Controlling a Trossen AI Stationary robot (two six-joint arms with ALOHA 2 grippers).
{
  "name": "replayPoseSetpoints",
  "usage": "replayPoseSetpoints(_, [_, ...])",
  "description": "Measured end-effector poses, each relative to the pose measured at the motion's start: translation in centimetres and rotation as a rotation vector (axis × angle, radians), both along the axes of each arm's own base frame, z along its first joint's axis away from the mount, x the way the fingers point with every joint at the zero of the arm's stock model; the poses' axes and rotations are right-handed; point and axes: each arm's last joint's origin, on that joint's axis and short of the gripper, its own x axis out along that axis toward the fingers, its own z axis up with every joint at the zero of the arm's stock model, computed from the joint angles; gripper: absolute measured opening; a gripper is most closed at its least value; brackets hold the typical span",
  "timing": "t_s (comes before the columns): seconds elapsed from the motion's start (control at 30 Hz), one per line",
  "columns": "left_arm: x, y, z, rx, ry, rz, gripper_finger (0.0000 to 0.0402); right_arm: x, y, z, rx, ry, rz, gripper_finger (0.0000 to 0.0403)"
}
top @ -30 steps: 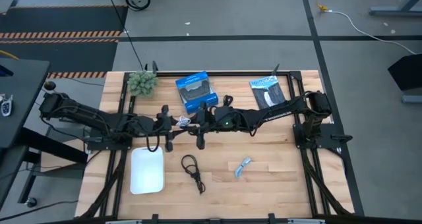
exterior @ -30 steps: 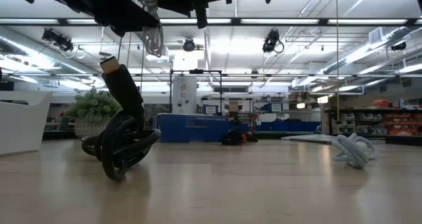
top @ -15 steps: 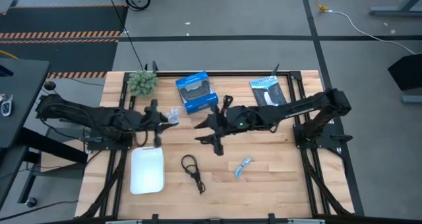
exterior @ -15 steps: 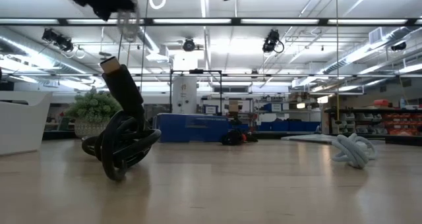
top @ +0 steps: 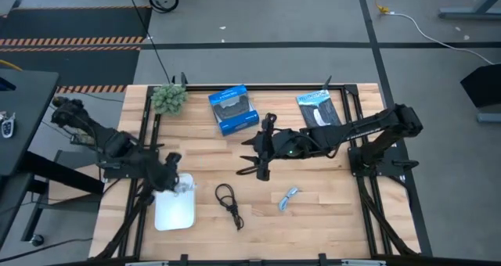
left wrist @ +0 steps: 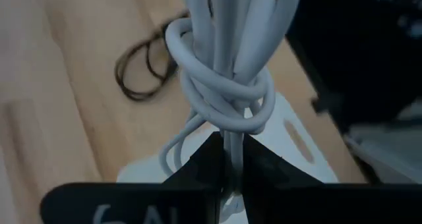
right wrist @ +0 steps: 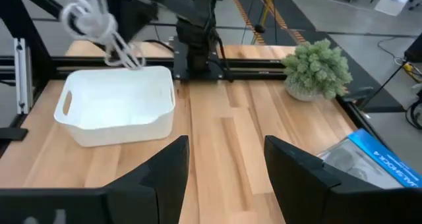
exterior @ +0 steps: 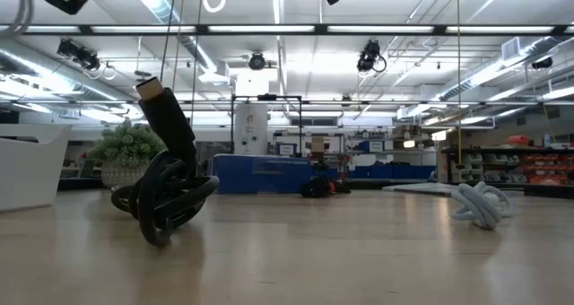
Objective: Pick and place USB-C Cables
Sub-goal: Put the white charger cable into the white bin, then put the bottom black charger cable into the white bin
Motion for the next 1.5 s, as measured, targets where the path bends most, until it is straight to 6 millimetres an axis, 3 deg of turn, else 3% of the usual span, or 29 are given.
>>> replayPoseSetpoints(0.33, [0.8, -5.3, -3.7, 0.315, 0.164, -0.225, 0.0046, 0.5, -0.2, -0.4, 0.029, -0.008, -0.011, 0.0203])
replayPoseSetpoints(0.77, [1.8, -7.7, -9.5, 0.695, 0.429, -0.463, 0.0109, 0.4, 1.4, 0.0, 0.049, -0.052, 0.028, 0.0203])
replayPoseSetpoints(0.93, [2.0, -8.6, -8.5, 0.79, 0.434, -0.521, 0.0163, 0.2, 2.3, 0.0, 0.051, -0.056, 0.052, 0.0203])
replayPoseSetpoints(1.13, [3.2, -9.6, -5.2, 0.804, 0.313, -0.478, 0.0215, 0.2, 2.5, 0.1, 0.064, -0.066, 0.034, 0.0203])
replayPoseSetpoints(1.33, [5.7, -9.6, -4.4, 0.807, 0.108, -0.332, 0.0209, 0.1, 2.6, 0.0, 0.061, -0.052, 0.035, 0.0203])
replayPoseSetpoints(1.5, [8.1, -8.8, -5.3, 0.739, 0.018, -0.246, 0.0192, -1.9, 3.0, 1.3, 0.005, -0.02, 0.035, 0.0203])
